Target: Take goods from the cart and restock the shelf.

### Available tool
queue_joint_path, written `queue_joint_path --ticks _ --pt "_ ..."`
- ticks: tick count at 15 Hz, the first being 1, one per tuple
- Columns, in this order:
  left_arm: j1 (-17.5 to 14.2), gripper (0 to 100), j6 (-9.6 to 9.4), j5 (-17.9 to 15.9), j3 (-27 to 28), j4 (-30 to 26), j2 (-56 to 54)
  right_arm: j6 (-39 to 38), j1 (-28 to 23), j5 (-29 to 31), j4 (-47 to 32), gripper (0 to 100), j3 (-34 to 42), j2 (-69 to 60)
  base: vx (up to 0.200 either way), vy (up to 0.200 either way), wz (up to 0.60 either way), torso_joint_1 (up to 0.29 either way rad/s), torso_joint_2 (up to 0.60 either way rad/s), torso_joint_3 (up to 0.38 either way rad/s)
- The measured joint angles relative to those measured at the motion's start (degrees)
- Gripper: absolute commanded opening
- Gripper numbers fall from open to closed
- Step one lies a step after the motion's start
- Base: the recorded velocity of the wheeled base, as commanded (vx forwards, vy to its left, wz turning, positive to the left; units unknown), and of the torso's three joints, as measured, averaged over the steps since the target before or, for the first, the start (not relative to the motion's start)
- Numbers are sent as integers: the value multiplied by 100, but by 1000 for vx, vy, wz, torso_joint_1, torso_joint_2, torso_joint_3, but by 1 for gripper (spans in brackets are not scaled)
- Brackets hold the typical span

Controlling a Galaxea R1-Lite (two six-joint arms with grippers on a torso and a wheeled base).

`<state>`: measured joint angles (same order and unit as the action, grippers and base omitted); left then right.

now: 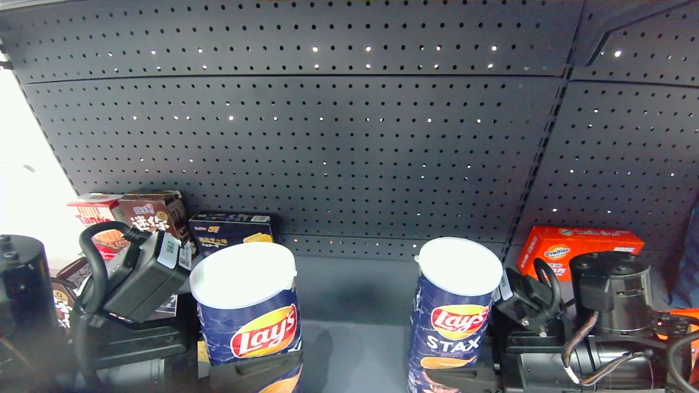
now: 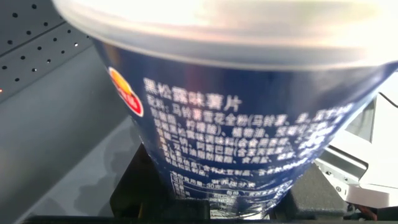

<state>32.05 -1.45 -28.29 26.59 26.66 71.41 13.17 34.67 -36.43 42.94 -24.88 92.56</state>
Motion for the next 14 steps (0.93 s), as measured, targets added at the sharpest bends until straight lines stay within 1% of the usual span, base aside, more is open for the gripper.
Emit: queue_joint_path --ticks 8,9,14 --pt "-7 0 4 0 -24 -9 0 10 9 2 11 0 -78 245 0 0 0 0 0 0" --pt "-7 0 4 0 -35 -4 0 21 9 13 15 100 -113 294 0 0 0 0 0 0" --pt "-5 0 4 -2 -145 -9 -6 27 90 304 83 100 -91 394 0 0 0 0 0 0"
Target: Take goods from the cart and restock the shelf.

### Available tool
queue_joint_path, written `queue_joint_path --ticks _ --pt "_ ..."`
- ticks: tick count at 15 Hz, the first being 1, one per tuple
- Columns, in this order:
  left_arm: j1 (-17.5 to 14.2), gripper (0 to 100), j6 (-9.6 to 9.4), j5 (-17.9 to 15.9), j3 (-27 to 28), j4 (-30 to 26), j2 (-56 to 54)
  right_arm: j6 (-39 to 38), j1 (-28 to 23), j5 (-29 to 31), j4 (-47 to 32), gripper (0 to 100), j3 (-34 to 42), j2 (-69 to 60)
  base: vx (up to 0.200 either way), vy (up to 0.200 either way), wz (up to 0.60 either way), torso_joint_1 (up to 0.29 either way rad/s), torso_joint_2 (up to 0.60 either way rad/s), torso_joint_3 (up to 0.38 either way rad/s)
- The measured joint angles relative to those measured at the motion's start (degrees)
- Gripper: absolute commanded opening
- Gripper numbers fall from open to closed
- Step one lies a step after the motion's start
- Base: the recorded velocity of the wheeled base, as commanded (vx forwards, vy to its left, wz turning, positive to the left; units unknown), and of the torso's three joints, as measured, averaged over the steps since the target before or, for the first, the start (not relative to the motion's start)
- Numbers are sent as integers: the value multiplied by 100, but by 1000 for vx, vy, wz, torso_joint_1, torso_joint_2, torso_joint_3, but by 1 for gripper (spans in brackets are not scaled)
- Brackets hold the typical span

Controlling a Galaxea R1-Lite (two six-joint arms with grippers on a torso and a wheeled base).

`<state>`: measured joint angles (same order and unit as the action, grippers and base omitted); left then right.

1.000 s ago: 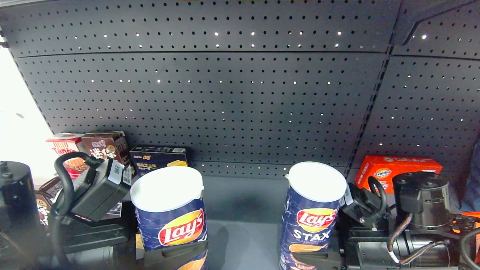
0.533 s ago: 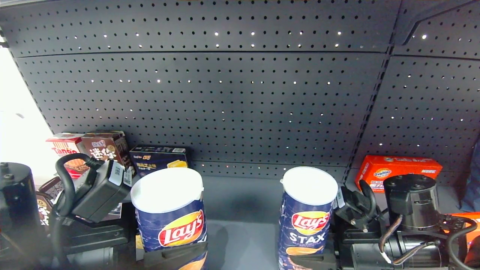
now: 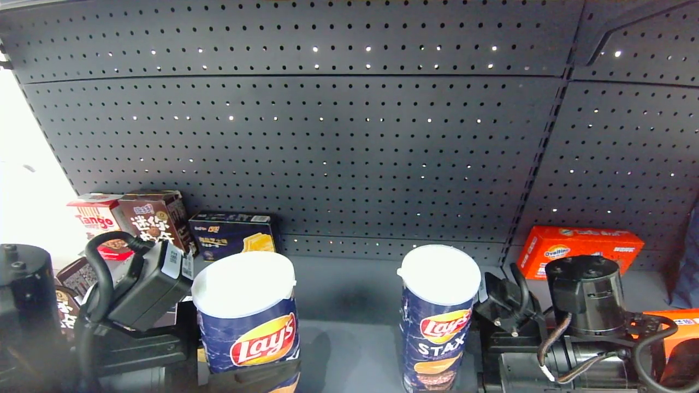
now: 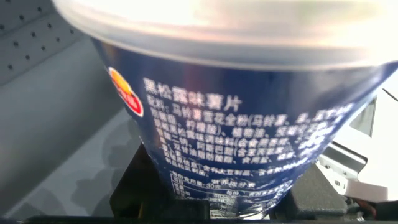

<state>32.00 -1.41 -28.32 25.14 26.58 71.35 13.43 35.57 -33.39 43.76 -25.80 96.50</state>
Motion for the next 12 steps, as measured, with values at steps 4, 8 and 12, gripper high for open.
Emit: queue_joint_path --ticks 4,8,12 --pt "0 0 9 2 -160 0 -99 0 -11 162 0 100 271 -234 0 0 0 0 0 0" --pt "-11 0 73 0 -193 5 -195 -20 -46 395 -15 100 472 -747 0 0 0 0 0 0" --pt "-6 0 73 11 -190 2 -243 -27 -344 734 -50 100 614 -1599 0 0 0 0 0 0"
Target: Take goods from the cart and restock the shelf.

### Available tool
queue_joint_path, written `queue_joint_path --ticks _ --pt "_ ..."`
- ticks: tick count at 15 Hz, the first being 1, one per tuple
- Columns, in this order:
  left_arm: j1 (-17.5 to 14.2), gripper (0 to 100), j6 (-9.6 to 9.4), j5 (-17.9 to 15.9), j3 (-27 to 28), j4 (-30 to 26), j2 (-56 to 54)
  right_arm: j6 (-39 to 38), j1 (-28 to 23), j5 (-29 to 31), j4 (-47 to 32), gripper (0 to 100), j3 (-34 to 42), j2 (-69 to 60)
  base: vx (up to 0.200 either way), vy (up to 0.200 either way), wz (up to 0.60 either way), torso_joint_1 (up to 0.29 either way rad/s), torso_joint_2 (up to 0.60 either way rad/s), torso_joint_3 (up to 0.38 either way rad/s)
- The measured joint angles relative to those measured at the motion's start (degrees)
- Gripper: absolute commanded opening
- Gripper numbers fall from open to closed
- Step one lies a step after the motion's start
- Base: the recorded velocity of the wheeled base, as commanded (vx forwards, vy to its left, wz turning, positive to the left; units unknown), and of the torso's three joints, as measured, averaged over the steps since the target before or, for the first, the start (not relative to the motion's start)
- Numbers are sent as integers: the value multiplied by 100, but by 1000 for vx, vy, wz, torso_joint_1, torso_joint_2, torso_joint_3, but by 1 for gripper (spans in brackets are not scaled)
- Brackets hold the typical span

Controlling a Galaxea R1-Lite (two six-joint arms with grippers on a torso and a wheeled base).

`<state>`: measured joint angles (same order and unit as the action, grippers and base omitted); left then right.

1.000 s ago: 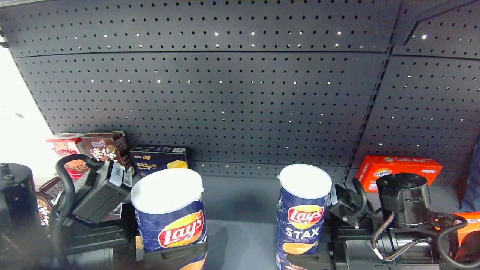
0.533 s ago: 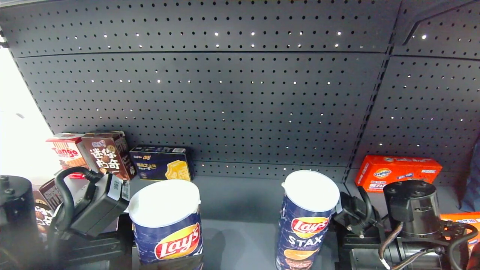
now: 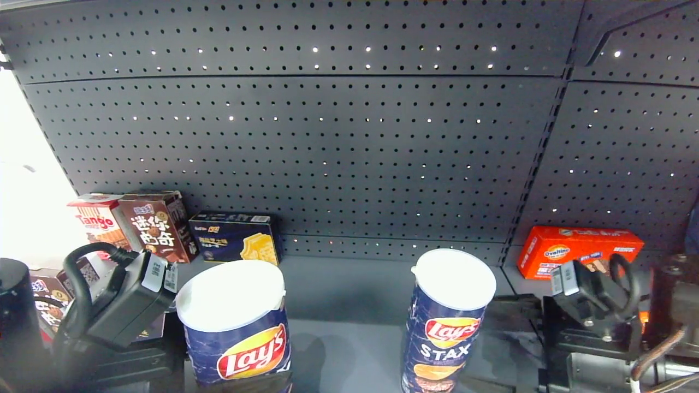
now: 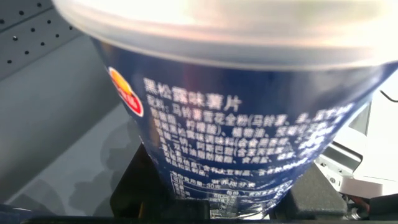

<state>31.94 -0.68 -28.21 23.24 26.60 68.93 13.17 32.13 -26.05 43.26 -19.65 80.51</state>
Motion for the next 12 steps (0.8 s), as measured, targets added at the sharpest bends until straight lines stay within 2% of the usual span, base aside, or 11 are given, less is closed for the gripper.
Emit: queue_joint_path --ticks 4,7,9,11,12 --pt "-61 0 0 0 29 13 -93 -9 -295 1343 -389 100 77 -1296 0 0 0 0 0 0" --pt "-102 0 0 0 35 22 -126 -123 -354 2766 -1078 100 183 -2632 0 0 0 0 0 0" --pt "-107 0 -2 0 22 16 -148 -312 -477 3576 -1721 100 340 -3572 0 0 0 0 0 0" --pt "-112 0 0 2 40 20 -158 -408 -837 3953 -2608 100 527 -4498 0 0 0 0 0 0" --pt "-116 0 -2 7 40 20 -158 -433 -1207 4050 -3142 100 649 -5003 0 0 0 0 0 0"
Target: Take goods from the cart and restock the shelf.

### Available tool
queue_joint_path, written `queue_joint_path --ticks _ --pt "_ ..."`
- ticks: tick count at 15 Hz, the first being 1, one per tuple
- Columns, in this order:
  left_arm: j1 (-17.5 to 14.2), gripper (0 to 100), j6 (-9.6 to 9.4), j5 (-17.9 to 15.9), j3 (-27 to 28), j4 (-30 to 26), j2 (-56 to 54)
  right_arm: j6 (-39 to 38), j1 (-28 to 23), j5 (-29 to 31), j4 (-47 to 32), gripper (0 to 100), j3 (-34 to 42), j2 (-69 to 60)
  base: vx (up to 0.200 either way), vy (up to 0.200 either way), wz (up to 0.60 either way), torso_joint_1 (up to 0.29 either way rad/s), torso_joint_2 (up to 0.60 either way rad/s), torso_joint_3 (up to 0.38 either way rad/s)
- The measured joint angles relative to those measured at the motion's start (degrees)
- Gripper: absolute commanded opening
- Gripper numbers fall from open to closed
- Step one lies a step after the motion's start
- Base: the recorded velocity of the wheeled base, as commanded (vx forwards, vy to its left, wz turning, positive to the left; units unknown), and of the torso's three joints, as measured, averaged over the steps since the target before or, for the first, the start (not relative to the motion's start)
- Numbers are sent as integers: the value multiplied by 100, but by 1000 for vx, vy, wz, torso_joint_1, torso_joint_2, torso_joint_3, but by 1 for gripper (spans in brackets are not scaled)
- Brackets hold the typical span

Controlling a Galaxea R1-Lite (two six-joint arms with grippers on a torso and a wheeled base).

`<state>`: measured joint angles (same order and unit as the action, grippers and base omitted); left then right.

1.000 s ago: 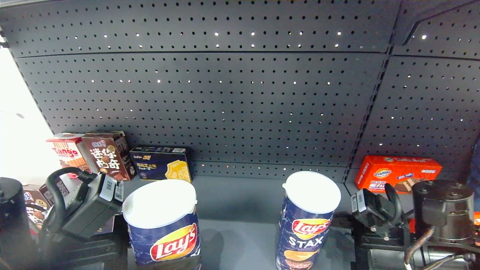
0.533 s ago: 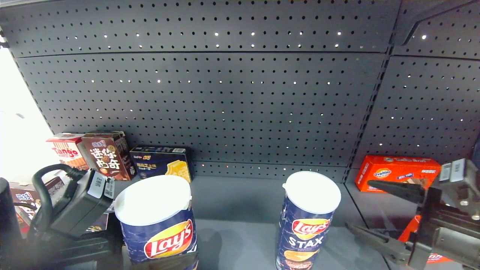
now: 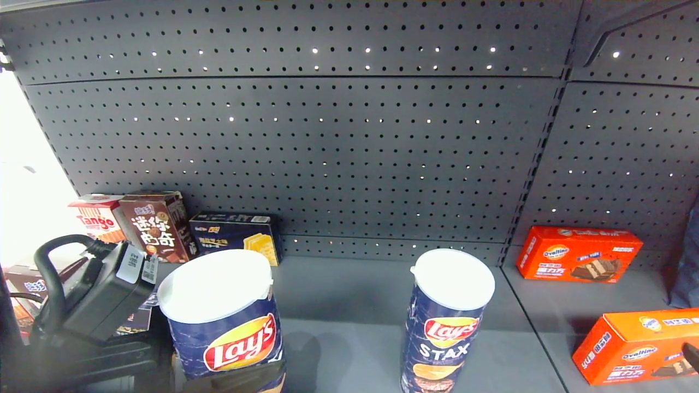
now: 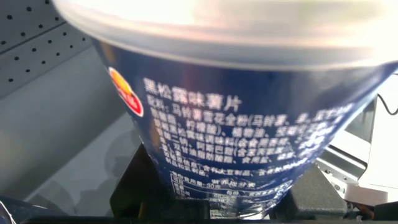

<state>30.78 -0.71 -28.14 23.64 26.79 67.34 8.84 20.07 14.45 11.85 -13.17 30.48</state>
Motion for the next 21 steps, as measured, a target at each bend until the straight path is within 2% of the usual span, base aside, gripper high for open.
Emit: queue_joint_path --ticks 3,5,6,9,11,13,14,15,17,18,21 --pt "-2 0 0 0 -18 -2 -9 -101 -1014 107 -1128 100 358 -1467 0 0 0 0 0 0" --pt "-2 0 0 0 -10 -4 -9 -230 -1398 -129 -1217 100 713 -2070 0 0 0 0 0 0" --pt "0 0 0 2 1 0 -12 -263 -1501 -517 -991 100 975 -2243 0 0 0 0 0 0" --pt "2 0 0 -5 20 7 -20 -261 -1604 -1616 -822 100 1257 -2470 0 0 0 0 0 0" --pt "2 0 2 -2 21 9 -21 -304 -1624 -1612 -841 100 1281 -2522 0 0 0 0 0 0" --pt "-2 0 0 0 9 7 -52 -461 -1635 -378 -844 100 1292 -2549 0 0 0 0 0 0" --pt "-2 0 2 -5 -5 0 -63 -507 -1635 -55 -844 100 1298 -2555 0 0 0 0 0 0" --pt "-2 0 2 -7 -21 0 -72 -523 -1638 -213 -844 100 1301 -2560 0 0 0 0 0 0" --pt "4 0 0 -7 -27 -2 -78 -525 -1638 -1437 -859 100 1307 -2564 0 0 0 0 0 0" --pt "9 0 2 -7 -16 -4 -78 -523 -1638 -1652 -929 100 1312 -2564 0 0 0 0 0 0" --pt "9 0 2 0 15 -2 -87 -635 -1641 -1524 -1120 100 1317 -2564 0 0 0 0 0 0"
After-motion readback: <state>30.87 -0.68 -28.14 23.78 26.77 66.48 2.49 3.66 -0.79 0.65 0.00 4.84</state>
